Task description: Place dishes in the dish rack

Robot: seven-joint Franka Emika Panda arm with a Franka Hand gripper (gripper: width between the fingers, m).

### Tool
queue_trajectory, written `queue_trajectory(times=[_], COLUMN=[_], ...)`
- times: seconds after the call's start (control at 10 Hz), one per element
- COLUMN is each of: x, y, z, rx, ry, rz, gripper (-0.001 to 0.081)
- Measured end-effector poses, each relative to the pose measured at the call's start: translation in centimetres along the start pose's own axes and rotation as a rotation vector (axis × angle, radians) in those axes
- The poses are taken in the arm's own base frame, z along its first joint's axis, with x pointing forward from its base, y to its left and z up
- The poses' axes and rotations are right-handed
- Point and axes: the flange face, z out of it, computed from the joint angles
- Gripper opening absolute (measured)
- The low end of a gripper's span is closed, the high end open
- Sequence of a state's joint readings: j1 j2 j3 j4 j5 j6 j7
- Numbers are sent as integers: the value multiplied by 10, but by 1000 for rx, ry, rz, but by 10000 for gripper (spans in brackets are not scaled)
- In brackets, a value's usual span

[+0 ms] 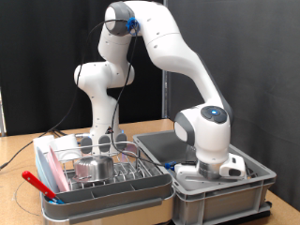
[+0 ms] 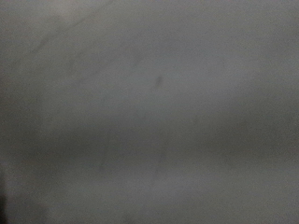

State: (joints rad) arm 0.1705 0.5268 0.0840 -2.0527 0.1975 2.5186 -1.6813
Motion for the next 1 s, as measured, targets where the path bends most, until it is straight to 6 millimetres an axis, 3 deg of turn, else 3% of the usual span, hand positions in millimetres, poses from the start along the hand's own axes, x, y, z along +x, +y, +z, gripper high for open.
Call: queue_trajectory(times=[0.8, 0.9, 1.0], x=[3, 4, 4], y=[-3, -3, -3], z=[2, 1, 1], rx=[-28, -27, -26], ry=[19, 23, 24], rz=[56, 61, 65], gripper=[806, 658, 658])
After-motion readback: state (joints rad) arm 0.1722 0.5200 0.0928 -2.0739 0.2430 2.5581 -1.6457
